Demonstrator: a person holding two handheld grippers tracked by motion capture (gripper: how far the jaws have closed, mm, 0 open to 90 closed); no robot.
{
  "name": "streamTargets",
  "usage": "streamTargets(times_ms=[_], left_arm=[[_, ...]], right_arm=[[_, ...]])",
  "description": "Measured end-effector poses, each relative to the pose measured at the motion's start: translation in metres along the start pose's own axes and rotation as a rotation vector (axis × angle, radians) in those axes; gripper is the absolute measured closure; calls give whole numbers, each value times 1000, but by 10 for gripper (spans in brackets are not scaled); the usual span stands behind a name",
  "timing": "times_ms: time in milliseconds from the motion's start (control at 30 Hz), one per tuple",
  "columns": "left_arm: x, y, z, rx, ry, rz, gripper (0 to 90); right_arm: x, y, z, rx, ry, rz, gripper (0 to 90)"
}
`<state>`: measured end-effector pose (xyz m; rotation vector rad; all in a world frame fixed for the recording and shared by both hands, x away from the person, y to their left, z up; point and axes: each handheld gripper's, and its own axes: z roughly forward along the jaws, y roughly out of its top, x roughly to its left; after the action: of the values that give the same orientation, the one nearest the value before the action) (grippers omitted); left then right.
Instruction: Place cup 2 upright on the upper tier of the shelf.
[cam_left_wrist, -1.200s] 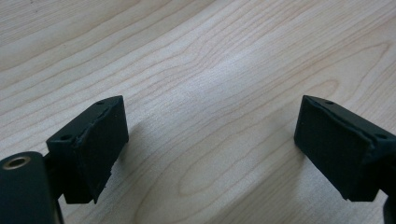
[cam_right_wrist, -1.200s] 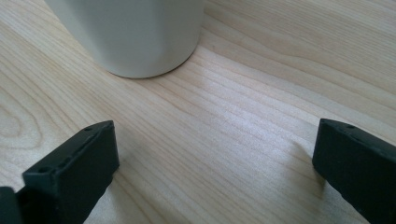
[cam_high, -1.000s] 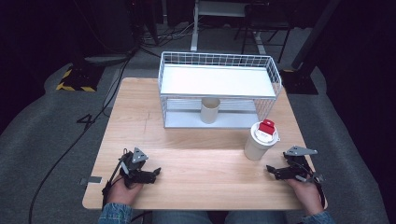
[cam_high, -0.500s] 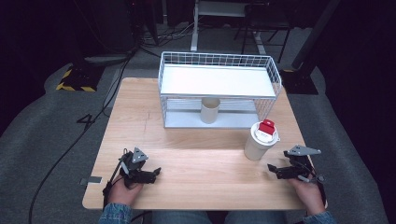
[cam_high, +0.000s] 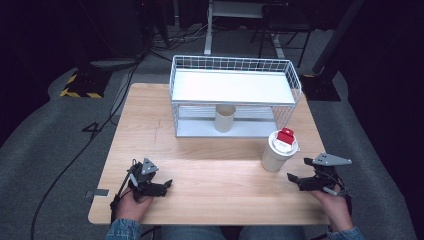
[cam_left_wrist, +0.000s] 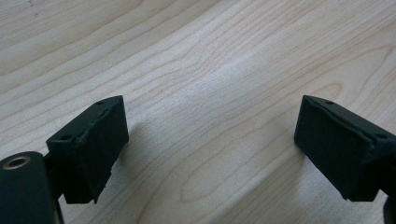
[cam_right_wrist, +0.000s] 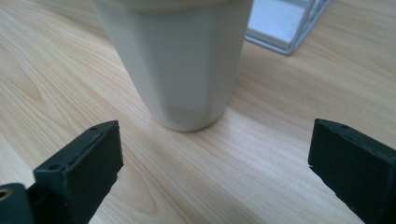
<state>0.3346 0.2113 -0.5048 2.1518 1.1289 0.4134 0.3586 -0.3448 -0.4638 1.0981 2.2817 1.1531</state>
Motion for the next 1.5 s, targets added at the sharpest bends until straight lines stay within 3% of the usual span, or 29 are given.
streamTargets(times_ms=[200, 633, 1100, 1267, 1500], left_arm=[[0, 0, 0, 0, 0, 0, 106], [-1, 0, 0, -2, 7, -6, 106], [-1, -1, 0, 0, 8, -11, 106], [-2, -1, 0, -1, 12, -13, 106], [-2, -1, -1, 0, 13, -16, 106]], right_arm=[[1, 5, 4, -42, 40, 8, 30], [9, 18, 21, -204, 82, -9, 2], [10, 21, 52, -240, 68, 17, 22], [13, 21, 56, -274, 63, 4, 98], [14, 20, 57, -292, 39, 6, 128]])
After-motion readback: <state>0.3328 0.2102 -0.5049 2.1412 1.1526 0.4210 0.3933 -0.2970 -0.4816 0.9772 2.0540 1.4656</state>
